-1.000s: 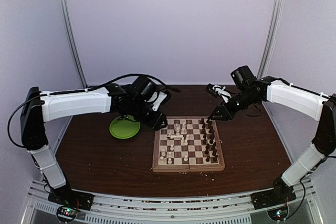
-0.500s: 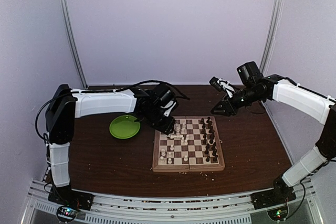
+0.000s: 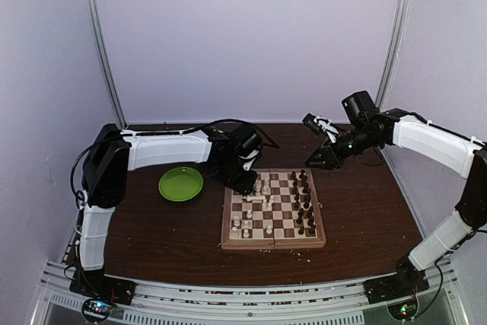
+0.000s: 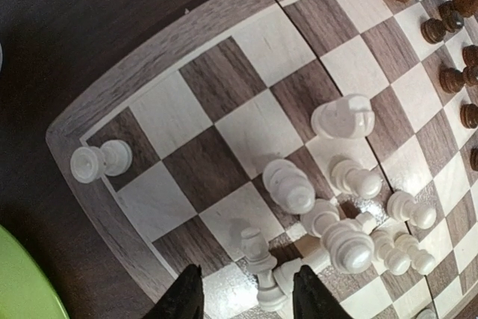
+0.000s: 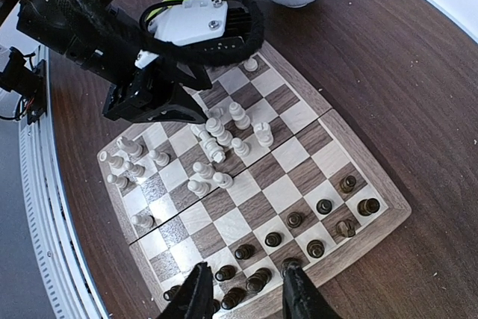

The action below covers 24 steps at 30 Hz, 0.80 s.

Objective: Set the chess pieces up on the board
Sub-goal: Adjust the chess pile on the chessboard.

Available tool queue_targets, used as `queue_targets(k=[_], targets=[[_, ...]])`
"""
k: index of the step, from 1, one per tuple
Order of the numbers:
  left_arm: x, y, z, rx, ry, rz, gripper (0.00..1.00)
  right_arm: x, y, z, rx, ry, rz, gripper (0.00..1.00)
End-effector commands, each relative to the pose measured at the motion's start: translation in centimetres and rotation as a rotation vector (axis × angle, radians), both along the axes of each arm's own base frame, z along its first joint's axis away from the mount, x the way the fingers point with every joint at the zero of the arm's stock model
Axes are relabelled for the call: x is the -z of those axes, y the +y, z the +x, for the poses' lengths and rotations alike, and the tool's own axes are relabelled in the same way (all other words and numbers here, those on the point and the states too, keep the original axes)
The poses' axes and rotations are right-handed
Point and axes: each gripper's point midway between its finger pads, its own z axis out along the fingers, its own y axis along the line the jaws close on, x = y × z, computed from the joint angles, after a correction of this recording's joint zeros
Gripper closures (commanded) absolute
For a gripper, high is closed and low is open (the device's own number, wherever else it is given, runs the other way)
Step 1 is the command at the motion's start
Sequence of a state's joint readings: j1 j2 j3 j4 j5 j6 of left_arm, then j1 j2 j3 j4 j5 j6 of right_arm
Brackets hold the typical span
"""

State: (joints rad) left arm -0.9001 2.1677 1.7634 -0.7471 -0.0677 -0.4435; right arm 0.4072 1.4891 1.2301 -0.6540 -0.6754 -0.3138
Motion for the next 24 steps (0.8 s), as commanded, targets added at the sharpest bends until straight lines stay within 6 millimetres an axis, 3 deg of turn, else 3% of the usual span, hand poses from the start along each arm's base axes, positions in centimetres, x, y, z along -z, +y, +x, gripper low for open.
queue_targets(k=[1,8,14,24], targets=[[-0.9,0.0,0.2,-0.006,-0.004,-0.014,0.57,-0.1,0.0,0.2,-0.012,0.000,0.006,0.68],[-2.1,0.0,-1.0,0.035,0.002,-0.063,0.55,0.1,0.1,0.2,-0.015,0.010,0.005,0.68],[-1.2,0.4,-1.8,0.083,0.016,-0.048,0.58,0.5,0.2,0.2,-0.020,0.025,0.006,0.68],[-1.2,-0.8,-1.0,0.094,-0.012,-0.084,0.65,0.8,0.2,0.2,-0.020,0.037,0.005,0.68]])
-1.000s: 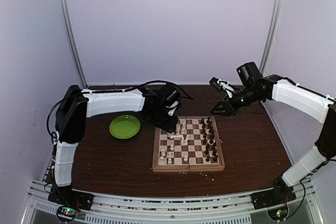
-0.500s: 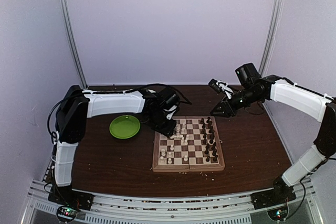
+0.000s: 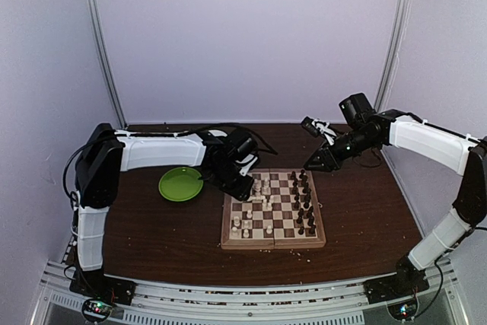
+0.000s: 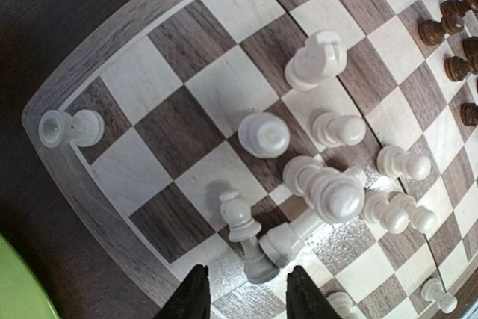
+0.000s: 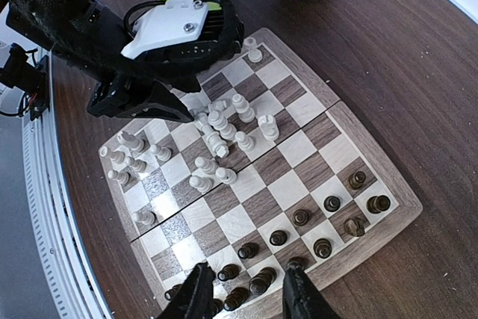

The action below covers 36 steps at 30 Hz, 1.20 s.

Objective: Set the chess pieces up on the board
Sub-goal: Adjust the chess pile on the chessboard.

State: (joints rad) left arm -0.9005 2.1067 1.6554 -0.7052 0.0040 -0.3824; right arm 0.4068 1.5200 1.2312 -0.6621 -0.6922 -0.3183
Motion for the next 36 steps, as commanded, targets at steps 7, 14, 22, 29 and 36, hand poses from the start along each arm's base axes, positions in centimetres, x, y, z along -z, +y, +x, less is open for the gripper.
queue_targets(k=[7,14,22,29,36], targets=[[-0.5,-1.0,1.9,-0.048,-0.034,-0.056,0.68,-0.1,0.0,0.3,-0.008,0.011,0.008,0.68],[0.3,-0.6,2.7,-0.088,-0.014,-0.063,0.70,0.1,0.0,0.3,-0.010,0.022,0.009,0.68],[0.9,-1.6,2.3,-0.070,0.030,-0.091,0.67,0.4,0.1,0.3,-0.013,0.032,0.007,0.68],[0.4,-1.9,2.3,-0.080,0.040,-0.105,0.67,0.4,0.1,0.3,-0.015,0.035,0.006,0.68],[2.1,-0.2,1.5,-0.097,0.079,-0.014,0.68,0.4,0.1,0.2,-0.016,0.037,0.007,0.68]])
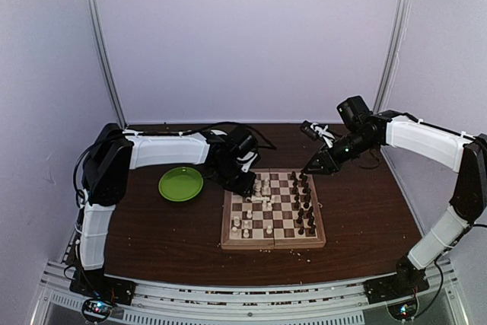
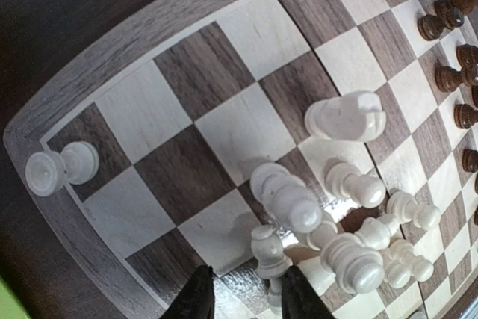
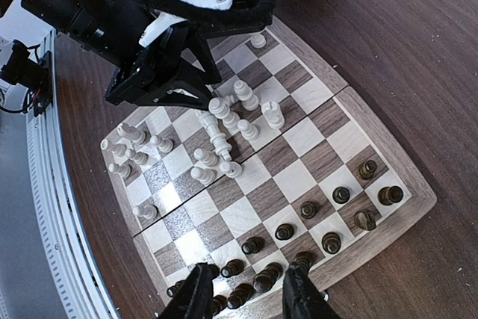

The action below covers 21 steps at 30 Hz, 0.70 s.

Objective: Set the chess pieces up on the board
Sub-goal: Adjust the chess pile on the chessboard.

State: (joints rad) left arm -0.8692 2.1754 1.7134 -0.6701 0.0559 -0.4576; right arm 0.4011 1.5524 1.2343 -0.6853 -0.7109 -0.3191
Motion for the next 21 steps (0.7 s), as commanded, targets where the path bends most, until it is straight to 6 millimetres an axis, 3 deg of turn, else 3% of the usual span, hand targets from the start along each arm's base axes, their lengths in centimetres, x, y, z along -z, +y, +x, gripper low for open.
queue_targets(k=[1,6,10,21], targets=[[1.3,1.1,-0.5,-0.018,0.042,0.059,0.68,-0.8,0.1,0.4,-0.011,-0.016,0.014,0.68],[2.2,1.2,-0.7,-0.023,0.063,0.073,0.68,-0.6,0.1,0.4,-0.013,-0.004,0.014,0.68],[2.5,2.8,-0.3,-0.045,0.040,0.164,0.69,-0.7,0.2,0.3,-0.014,-0.005,0.018,0.68],[0.5,4.8,0.3,-0.034,-0.019,0.210,0.69,-0.7,0.2,0.3,-0.014,-0.001,0.020,0.68]])
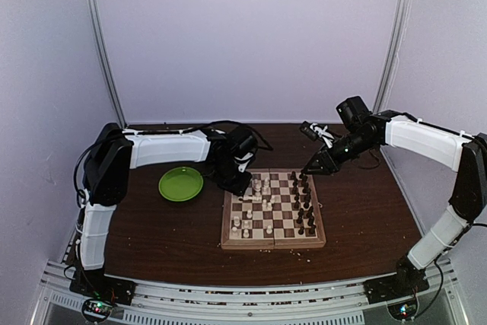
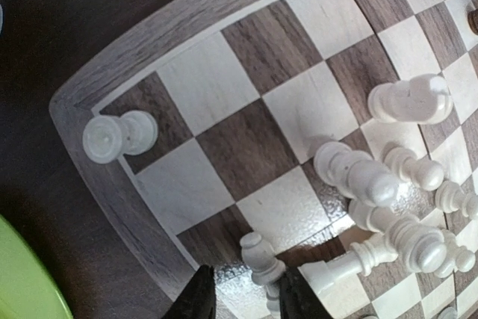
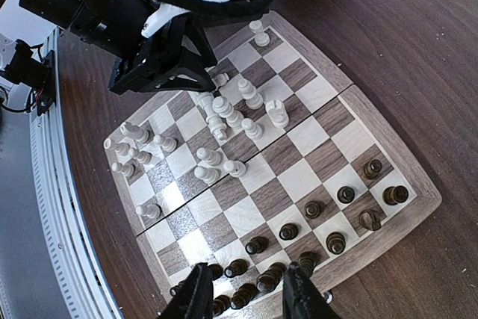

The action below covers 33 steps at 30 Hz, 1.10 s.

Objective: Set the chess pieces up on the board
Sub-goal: Adjust the chess pile on the chessboard, then pick up the chess pile from the chessboard.

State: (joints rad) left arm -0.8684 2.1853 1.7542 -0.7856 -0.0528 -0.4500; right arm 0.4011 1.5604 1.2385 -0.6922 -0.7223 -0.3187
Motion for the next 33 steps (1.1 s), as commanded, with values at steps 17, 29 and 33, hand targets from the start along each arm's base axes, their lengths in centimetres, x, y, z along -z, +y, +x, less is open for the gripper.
queue_targets(k=[17,29,33], targets=[[-7.6,-2.5,-2.4,0.664,-0.245,-0.211,0.64,-1.0,0.2,0.3,-0.012,-0.015,0.021,0.68],[-3.8,-3.5,-4.2,0.905,-0.195,-0.230,0.65,-1.2,-0.1,0.3,-0.003,-0.019,0.021,0.68],[-2.1,-3.0,-4.2,0.918,-0.170,-0.188,0.66,-0.9,0.0,0.4,-0.002,-0.011,0.019,0.68]])
